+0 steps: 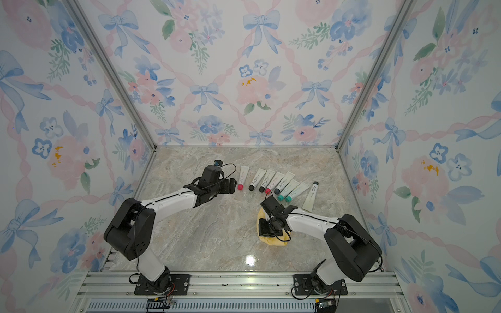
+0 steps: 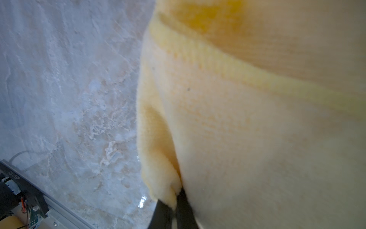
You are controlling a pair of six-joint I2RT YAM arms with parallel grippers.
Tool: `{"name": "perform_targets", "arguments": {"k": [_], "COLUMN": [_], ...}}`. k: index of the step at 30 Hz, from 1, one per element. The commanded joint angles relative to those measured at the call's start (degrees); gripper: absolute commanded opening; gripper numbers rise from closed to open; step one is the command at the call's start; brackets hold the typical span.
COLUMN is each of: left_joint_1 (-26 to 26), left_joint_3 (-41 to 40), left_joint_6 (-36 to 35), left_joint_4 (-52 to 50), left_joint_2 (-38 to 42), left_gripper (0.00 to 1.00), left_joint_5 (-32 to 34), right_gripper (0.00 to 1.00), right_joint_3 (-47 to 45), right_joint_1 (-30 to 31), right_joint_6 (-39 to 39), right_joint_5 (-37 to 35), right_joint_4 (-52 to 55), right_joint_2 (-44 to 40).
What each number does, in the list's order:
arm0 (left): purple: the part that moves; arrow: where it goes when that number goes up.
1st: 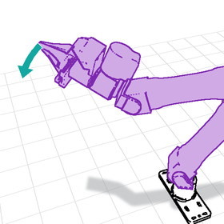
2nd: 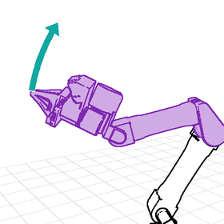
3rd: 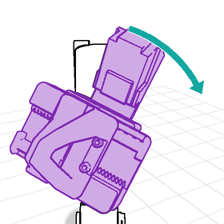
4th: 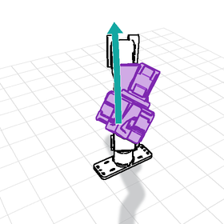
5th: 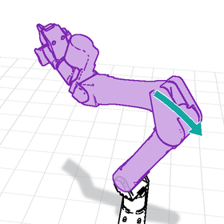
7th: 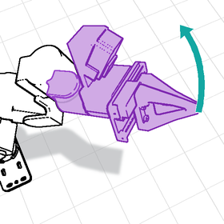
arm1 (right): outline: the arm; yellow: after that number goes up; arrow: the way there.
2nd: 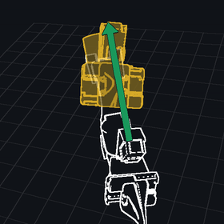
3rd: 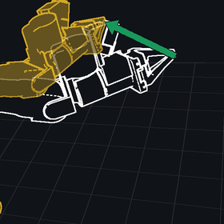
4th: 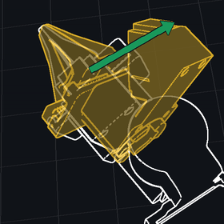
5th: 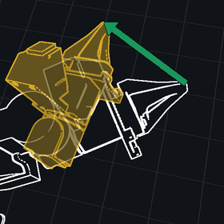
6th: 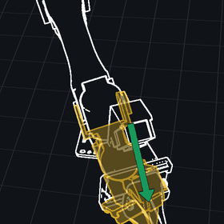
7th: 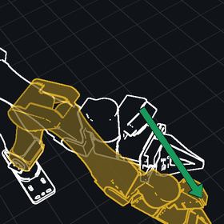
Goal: Wipe the surface of the toothpaste tube
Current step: Move the toothpaste to the center of the board, then place the cleaning item at the center of the board.
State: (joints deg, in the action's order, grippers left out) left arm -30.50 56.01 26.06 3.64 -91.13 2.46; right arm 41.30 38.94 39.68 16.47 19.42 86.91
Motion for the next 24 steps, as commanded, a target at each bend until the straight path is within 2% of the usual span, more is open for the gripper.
{"name": "perform_targets", "arguments": {"k": [1, 8, 13, 17, 24], "left_joint_1": [-2.2, -14.9, -19.1, -21.7, -24.3], "left_joint_3": [-6.8, -21.5, -28.3, -29.8, -27.4], "left_joint_6": [1.1, 2.3, 5.2, 7.3, 8.5], "left_joint_4": [-0.3, 2.2, 8.4, 14.9, 20.9], "left_joint_2": [6.5, 15.9, 17.9, 15.8, 9.8], "left_gripper": [0.91, 0.96, 0.98, 0.98, 0.98], "left_joint_5": [-5.0, -7.1, -8.8, -11.0, -11.9], "right_gripper": [0.07, 0.08, 0.08, 0.08, 0.08], "right_joint_3": [-1.2, -0.6, 1.6, 2.9, 4.0], "right_joint_1": [-1.8, -6.5, -7.5, -7.6, -7.7], "right_joint_6": [2.6, 6.1, 6.0, 5.8, 5.4], "right_joint_5": [4.8, 11.9, 12.4, 12.2, 11.6], "right_joint_4": [-5.2, -9.7, -7.5, -5.9, -4.2], "right_joint_2": [2.2, 2.7, 1.7, 1.4, 0.8]}}
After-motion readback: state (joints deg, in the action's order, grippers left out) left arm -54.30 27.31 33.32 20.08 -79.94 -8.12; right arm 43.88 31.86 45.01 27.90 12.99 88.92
